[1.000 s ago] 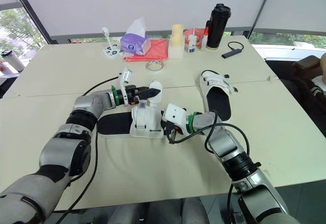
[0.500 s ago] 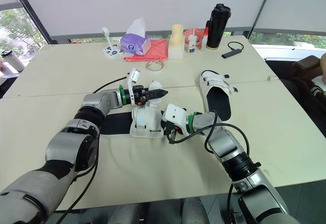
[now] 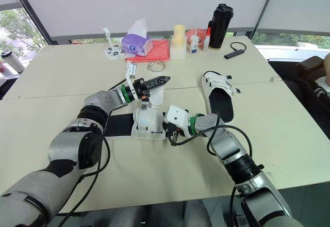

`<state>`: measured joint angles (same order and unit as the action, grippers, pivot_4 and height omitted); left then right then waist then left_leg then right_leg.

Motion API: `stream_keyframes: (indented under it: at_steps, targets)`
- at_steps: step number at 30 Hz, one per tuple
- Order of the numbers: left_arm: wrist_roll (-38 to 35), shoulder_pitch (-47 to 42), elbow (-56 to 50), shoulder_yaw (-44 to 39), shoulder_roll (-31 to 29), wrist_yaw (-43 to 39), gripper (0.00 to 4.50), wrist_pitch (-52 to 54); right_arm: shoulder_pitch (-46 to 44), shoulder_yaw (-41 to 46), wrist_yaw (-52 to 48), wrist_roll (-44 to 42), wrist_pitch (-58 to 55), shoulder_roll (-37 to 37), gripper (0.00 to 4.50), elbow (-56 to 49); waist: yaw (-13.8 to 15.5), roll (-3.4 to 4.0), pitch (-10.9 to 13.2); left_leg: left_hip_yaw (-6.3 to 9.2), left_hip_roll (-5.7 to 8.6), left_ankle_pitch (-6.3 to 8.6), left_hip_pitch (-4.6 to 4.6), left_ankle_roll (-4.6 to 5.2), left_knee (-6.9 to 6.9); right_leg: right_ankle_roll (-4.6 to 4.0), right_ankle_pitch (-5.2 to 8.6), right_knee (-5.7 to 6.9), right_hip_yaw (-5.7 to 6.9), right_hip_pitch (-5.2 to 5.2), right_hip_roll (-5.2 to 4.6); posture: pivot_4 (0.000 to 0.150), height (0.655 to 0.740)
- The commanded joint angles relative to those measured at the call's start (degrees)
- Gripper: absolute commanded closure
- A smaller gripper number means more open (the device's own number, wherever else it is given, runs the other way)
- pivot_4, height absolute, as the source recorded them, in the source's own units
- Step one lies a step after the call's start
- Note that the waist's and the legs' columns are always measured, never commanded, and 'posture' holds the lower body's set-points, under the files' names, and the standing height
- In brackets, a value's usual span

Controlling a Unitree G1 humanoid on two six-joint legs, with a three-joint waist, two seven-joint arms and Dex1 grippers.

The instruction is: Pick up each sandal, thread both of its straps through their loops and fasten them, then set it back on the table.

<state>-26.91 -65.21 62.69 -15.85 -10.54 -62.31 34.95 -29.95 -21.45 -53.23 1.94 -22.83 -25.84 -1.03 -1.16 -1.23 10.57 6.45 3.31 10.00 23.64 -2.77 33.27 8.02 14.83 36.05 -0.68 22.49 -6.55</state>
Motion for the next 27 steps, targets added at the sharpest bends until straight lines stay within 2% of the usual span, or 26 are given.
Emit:
stream_keyframes:
  at_steps: [1, 24, 27]
  targets:
    - [-2.34, -1.66, -1.40, -2.34, -0.18, -0.61, 0.03, 1.01, 1.23, -1.48, -0.05, 0.91, -1.61, -0.36, 4.50, 1.82, 0.00, 0.00, 0.00, 0.00, 0.00, 0.00, 0.00, 0.00, 0.00, 0.00, 0.00, 0.00, 0.00, 0.00, 0.00, 0.150, 0.7400]
    - [-4.71, -3.46, -7.28, -3.81, -2.85, 0.96, 0.03, 5.63, 0.87, -1.99, -0.25, 0.96, -1.04, 0.10, 4.50, 2.31, -0.06, 0.00, 0.00, 0.00, 0.00, 0.00, -0.02, 0.00, 0.02, -0.01, -0.01, 0.02, 0.00, -0.02, 0.01, 0.150, 0.7400]
    - [-3.19, -2.14, -8.82, -1.64, -3.01, 0.31, 0.84, 5.17, 0.90, -1.95, -0.24, 0.98, -1.00, 0.02, 4.50, 2.34, -0.07, 0.00, 0.00, 0.00, 0.00, 0.00, -0.02, 0.00, 0.02, -0.01, -0.01, 0.03, 0.00, -0.02, 0.02, 0.150, 0.7400]
